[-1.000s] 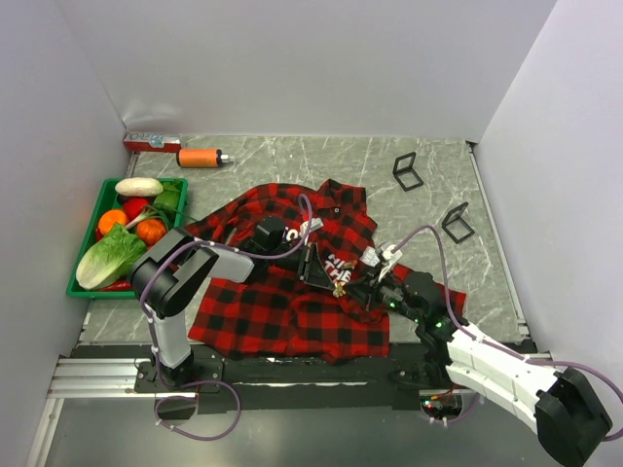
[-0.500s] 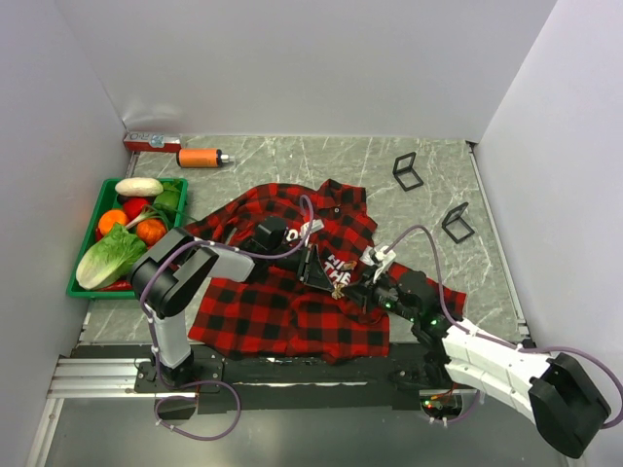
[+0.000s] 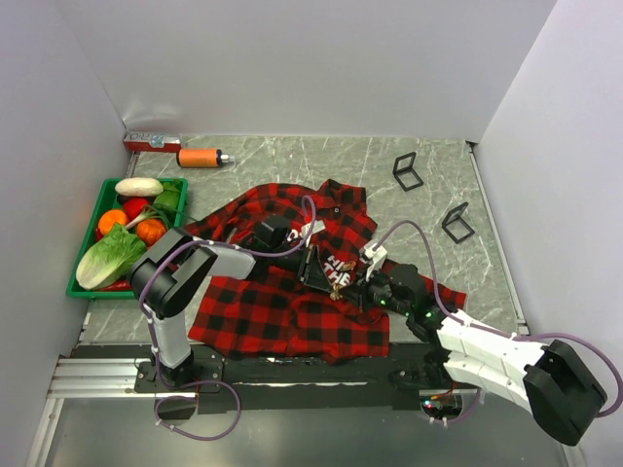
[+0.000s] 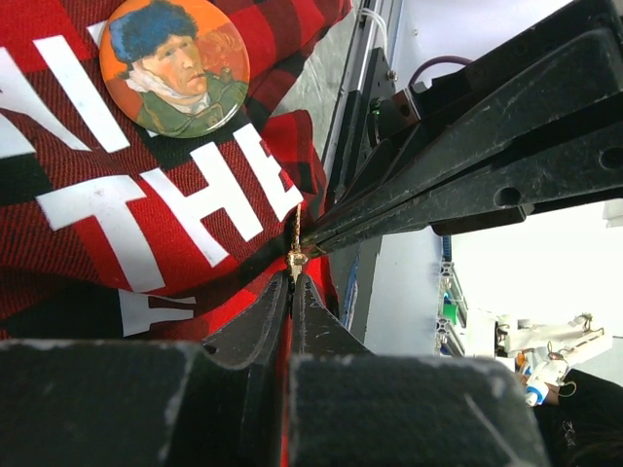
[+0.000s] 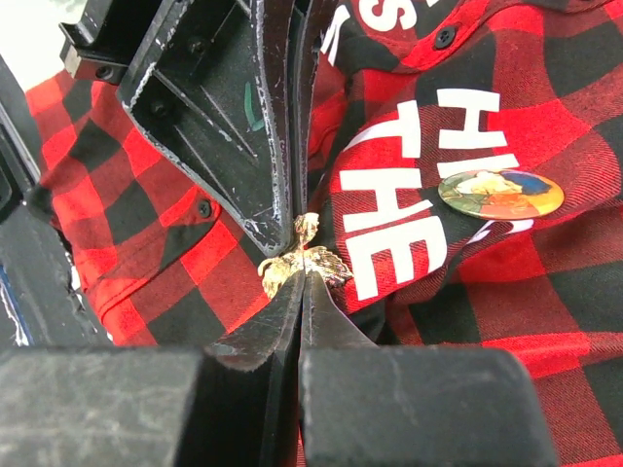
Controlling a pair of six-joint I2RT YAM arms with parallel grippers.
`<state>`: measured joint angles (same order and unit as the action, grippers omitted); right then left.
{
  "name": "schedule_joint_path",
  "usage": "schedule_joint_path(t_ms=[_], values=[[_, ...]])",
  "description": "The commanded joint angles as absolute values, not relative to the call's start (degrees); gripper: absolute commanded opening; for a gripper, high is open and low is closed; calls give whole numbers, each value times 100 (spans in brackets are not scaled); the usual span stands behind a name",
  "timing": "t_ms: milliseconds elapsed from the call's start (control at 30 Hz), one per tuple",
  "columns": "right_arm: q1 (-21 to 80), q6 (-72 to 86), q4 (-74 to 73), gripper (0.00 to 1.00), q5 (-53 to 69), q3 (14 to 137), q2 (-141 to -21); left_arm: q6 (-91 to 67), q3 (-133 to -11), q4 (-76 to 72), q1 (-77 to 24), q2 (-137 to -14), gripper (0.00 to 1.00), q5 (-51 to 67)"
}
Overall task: Pin the brooch onto the clothing
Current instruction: Pin the brooch onto the flattened clothing.
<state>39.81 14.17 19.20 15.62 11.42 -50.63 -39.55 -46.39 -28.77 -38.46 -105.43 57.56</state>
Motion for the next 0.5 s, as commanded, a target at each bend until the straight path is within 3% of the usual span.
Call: schedule_joint_path(t_ms=[0, 467], values=[[4096, 1257, 1899, 0, 1679, 1520, -5185, -3797, -4904, -2953, -3920, -10248, 1, 5748], [4175, 1353, 1626, 0, 1688, 1863, -5651, -3771, -4904, -3006, -4043, -10151, 1, 5748]])
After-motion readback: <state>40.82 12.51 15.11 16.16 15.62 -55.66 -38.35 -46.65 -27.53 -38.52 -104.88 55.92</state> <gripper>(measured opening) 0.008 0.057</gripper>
